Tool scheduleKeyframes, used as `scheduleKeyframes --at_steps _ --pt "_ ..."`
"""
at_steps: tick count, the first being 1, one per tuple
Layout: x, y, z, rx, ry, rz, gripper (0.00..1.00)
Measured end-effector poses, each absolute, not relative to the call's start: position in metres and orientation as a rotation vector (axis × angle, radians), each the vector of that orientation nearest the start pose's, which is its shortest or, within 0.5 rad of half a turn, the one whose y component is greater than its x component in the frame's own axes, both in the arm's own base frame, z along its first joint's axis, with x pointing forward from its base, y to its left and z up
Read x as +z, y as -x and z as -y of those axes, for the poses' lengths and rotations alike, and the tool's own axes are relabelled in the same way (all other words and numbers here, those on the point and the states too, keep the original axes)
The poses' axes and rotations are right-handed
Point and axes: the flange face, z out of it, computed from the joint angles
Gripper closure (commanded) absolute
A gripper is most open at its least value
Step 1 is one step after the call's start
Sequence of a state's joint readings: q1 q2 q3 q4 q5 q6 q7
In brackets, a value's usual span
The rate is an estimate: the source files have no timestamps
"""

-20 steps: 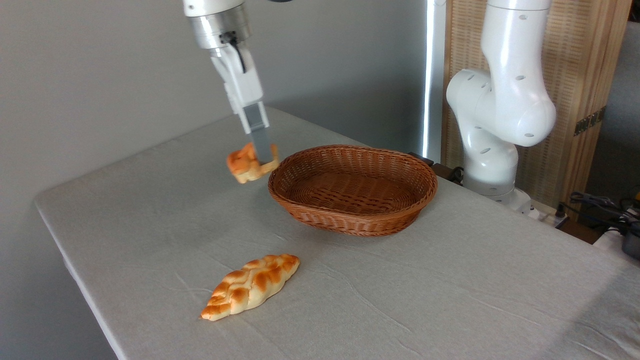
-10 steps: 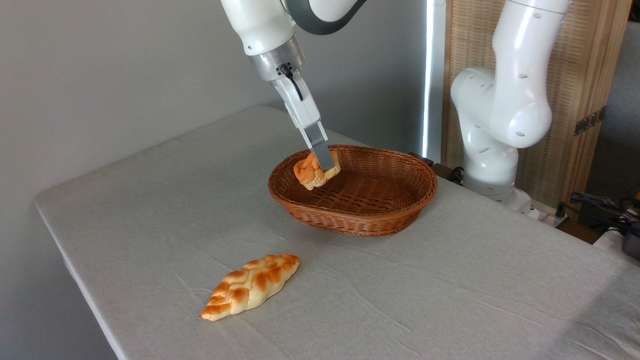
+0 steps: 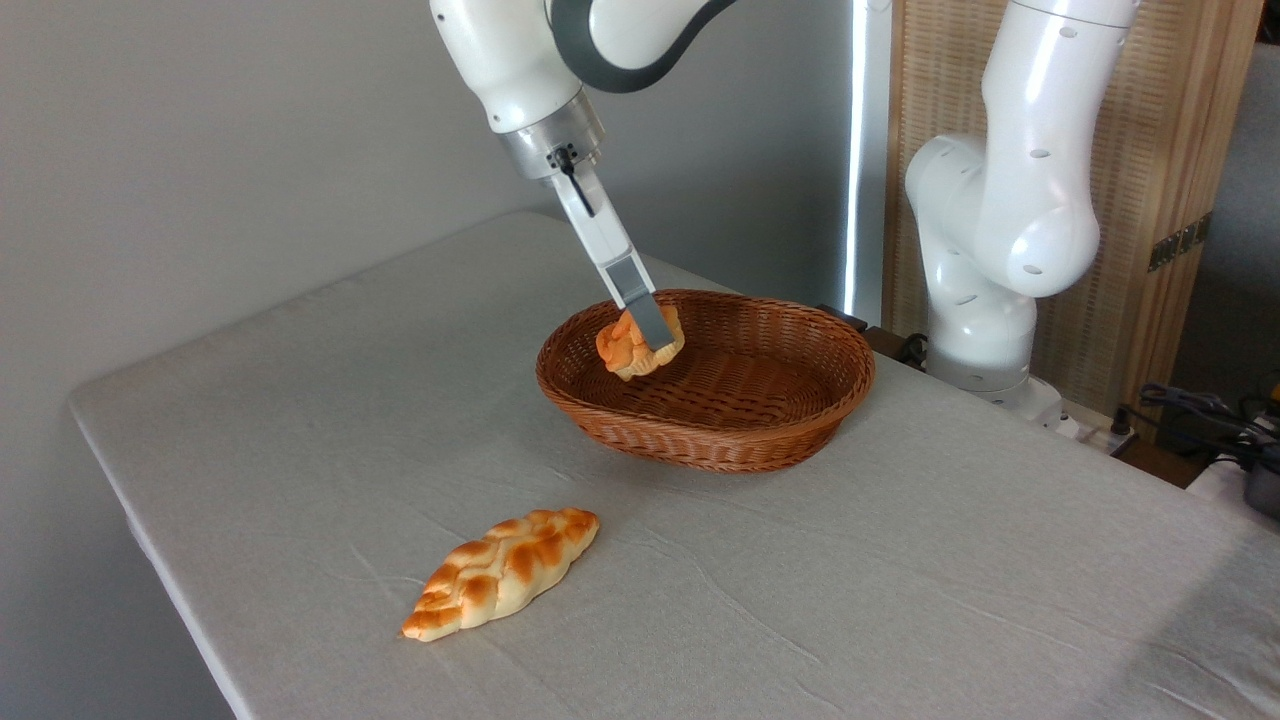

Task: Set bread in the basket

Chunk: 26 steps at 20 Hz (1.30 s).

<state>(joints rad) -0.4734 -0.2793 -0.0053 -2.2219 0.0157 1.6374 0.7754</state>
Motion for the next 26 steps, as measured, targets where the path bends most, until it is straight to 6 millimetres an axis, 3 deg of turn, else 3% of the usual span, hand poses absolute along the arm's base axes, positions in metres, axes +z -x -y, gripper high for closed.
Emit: scheduleKeyframes --at_steps 3,10,13,15,17,19,23,26 --pt "0.460 -0.382 0.219 0.452 2.488 -1.891 0.00" --pt "0.465 -0.386 0.222 0.410 2.486 -1.897 0.00" --pt "0.491 -0.401 0.218 0.309 2.520 -1.863 0.00" --pt "0.526 -0.427 0.197 0.185 2.606 -1.748 0.00" --pt "0.568 -0.459 0.161 0.047 2.703 -1.581 0.00" --pt "0.598 -0.485 0.125 -0.046 2.767 -1.443 0.00" --pt "0.634 -0.518 0.055 -0.158 2.848 -1.224 0.00" --pt "0.649 -0.527 0.022 -0.170 2.941 -1.128 0.00"
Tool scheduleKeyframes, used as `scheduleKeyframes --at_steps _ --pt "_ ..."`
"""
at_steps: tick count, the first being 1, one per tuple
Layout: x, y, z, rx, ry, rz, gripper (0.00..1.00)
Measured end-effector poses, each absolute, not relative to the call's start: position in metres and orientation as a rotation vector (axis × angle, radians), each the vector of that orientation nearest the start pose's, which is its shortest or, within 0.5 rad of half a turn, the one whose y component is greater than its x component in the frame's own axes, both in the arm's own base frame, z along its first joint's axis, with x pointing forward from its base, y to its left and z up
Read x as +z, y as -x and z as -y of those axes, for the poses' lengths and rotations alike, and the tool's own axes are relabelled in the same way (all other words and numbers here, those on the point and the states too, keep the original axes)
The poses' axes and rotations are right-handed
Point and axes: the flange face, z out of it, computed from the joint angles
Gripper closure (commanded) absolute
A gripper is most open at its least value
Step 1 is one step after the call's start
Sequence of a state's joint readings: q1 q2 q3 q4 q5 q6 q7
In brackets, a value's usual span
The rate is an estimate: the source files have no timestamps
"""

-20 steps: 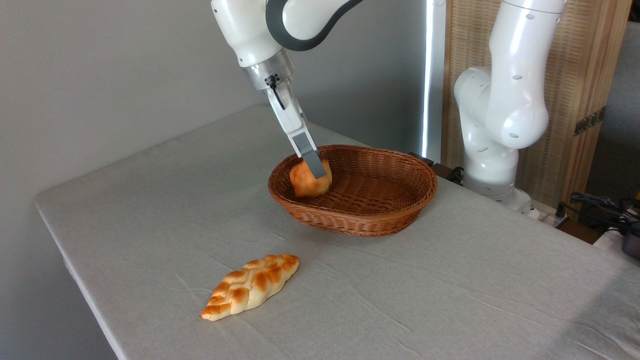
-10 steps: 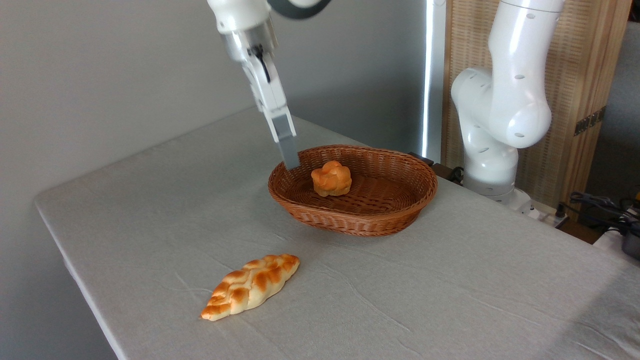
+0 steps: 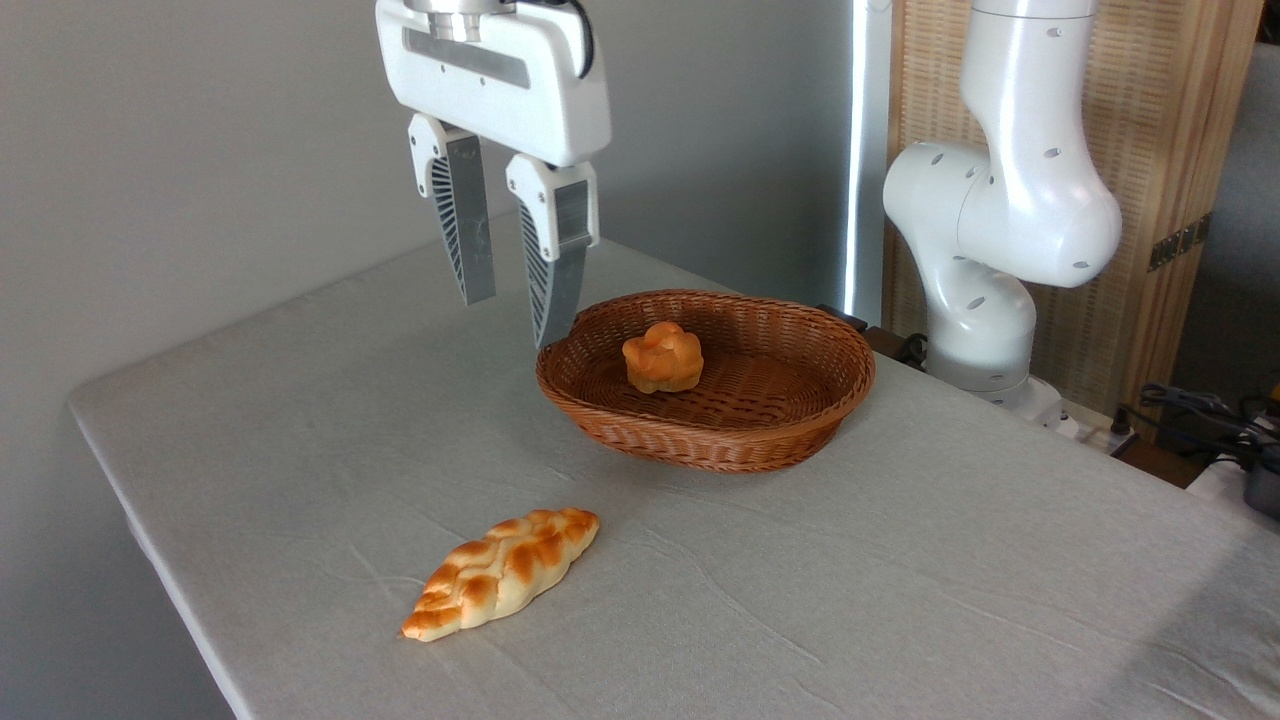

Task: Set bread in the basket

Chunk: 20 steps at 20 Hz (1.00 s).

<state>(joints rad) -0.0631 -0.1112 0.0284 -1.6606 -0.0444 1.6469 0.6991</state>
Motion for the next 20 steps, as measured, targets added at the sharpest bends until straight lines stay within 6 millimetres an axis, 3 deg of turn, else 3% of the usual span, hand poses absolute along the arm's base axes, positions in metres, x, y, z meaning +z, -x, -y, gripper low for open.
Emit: scheduleKeyframes --at_steps 5,11,20 --pt "0.650 -0.538 0.023 -0.098 2.972 -1.129 0.00" --pt "0.640 -0.541 0.060 -0.056 2.932 -1.220 0.00" --pt "0.636 -0.544 0.059 -0.045 2.933 -1.216 0.00"
